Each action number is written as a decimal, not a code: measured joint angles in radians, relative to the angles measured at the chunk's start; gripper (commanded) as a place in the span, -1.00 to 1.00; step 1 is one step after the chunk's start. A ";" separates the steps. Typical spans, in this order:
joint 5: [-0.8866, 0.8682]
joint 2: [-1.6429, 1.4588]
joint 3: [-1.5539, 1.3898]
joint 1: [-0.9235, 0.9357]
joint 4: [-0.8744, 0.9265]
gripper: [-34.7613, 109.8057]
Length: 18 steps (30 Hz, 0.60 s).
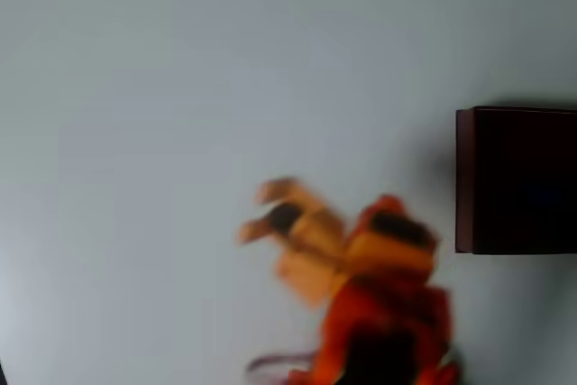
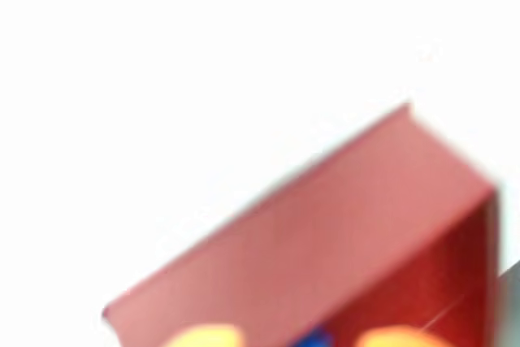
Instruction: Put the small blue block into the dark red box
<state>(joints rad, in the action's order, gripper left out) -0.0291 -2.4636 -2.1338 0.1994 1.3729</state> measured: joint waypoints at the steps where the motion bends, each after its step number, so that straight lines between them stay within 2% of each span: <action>1: 0.000 -0.101 -0.078 -0.054 -0.017 -0.44; 6: 0.018 -0.512 -0.348 -0.305 -0.028 -0.40; 11: 0.026 -0.637 -0.446 -0.543 -0.037 -0.42; 18: 0.028 -0.862 -0.690 -0.660 -0.031 -0.43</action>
<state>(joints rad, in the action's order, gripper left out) -0.0015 -3.3257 -2.8241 -0.4602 1.3422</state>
